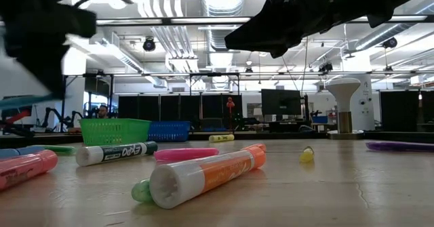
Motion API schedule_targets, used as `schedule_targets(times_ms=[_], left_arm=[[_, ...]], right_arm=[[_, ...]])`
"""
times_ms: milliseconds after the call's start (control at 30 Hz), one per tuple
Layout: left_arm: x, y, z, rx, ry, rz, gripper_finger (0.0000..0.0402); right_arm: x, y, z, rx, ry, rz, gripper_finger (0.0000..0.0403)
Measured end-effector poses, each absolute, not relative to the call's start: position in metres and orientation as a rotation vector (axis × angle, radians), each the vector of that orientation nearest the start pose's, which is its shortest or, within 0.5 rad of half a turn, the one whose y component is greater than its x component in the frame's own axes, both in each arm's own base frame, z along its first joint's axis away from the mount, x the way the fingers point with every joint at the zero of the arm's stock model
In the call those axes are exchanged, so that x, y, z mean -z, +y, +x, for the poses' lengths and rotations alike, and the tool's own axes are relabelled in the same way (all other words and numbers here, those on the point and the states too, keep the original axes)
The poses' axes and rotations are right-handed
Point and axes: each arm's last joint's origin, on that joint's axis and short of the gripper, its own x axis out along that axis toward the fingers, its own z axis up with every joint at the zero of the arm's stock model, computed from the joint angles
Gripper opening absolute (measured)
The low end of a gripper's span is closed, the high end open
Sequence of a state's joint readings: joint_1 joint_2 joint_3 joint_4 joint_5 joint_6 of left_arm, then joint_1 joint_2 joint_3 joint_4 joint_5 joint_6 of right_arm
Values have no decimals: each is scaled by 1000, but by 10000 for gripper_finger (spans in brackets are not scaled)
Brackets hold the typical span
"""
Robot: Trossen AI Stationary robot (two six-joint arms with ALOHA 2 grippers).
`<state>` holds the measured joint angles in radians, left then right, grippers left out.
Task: Pick & Place Markers
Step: Put the blue pen into the green bin
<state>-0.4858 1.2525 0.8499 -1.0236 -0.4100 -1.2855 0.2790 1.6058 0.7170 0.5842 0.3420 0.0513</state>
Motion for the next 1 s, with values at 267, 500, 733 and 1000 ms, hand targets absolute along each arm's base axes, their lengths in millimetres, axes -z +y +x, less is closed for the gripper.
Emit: schedule_targets(times_ms=[267,500,733,1000], left_arm=[[-252,0,191,-820,936,-334,25],[-238,74,193,-933,887,-324,25],[-207,102,186,-923,827,-400,25],[-185,101,178,-965,842,-377,41]], right_arm=[[-187,79,311,69,288,-45,80],[-186,79,311,69,292,-49,79],[-185,79,311,68,295,-54,75],[-185,79,311,68,295,-53,78]])
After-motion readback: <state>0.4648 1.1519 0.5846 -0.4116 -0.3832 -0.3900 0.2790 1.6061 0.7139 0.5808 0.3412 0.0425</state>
